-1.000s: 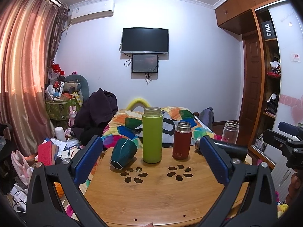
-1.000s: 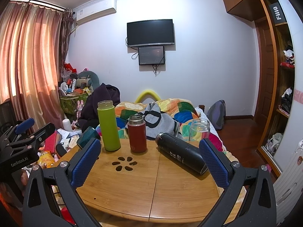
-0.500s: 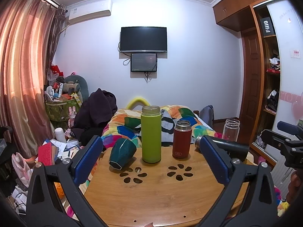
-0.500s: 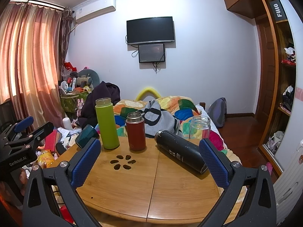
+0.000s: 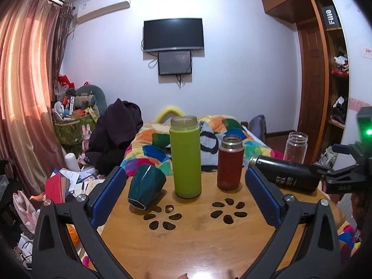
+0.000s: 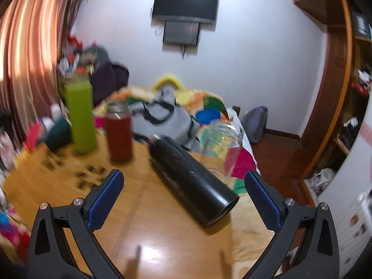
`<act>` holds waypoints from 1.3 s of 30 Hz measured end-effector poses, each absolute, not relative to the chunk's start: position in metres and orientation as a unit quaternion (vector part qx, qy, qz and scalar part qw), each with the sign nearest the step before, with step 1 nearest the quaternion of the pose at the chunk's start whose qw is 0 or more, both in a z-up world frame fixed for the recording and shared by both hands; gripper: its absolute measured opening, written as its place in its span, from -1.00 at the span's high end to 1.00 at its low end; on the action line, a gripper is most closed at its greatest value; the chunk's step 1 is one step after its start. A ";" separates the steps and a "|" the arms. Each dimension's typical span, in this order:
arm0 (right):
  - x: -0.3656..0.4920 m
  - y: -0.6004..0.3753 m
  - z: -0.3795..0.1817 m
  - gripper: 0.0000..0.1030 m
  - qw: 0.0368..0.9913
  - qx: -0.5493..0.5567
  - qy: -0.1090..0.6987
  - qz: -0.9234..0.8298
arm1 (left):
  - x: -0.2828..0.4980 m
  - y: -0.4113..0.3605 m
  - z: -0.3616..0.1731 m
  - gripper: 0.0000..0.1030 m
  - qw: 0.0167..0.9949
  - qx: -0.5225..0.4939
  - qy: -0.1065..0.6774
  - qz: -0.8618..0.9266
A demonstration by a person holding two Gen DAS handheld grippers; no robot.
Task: Flip cup upside down
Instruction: 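Close the right tool around the black bottle's base end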
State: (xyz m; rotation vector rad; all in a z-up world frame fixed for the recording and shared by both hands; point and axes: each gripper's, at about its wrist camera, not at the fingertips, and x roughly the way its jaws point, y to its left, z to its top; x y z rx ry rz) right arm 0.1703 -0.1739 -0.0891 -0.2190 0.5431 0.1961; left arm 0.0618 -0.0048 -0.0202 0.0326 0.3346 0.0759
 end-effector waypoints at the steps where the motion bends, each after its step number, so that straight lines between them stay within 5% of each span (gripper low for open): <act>1: 0.184 -0.176 -0.097 -1.00 0.947 -0.119 0.281 0.101 | 0.066 -0.005 -0.023 -1.00 0.984 0.017 0.171 0.038; 13: 0.259 -0.206 -0.144 -0.96 0.891 -0.113 0.407 0.166 | 0.094 -0.003 -0.055 -1.00 0.974 0.018 0.223 0.042; 24: 0.231 -0.196 -0.141 -0.21 0.879 -0.131 0.409 0.206 | 0.091 -0.006 -0.061 -1.00 0.972 0.019 0.233 0.035; 39: 0.148 -0.172 -0.137 -0.20 0.874 -0.101 0.399 0.260 | 0.062 -0.011 -0.070 -1.00 0.968 0.030 0.251 0.004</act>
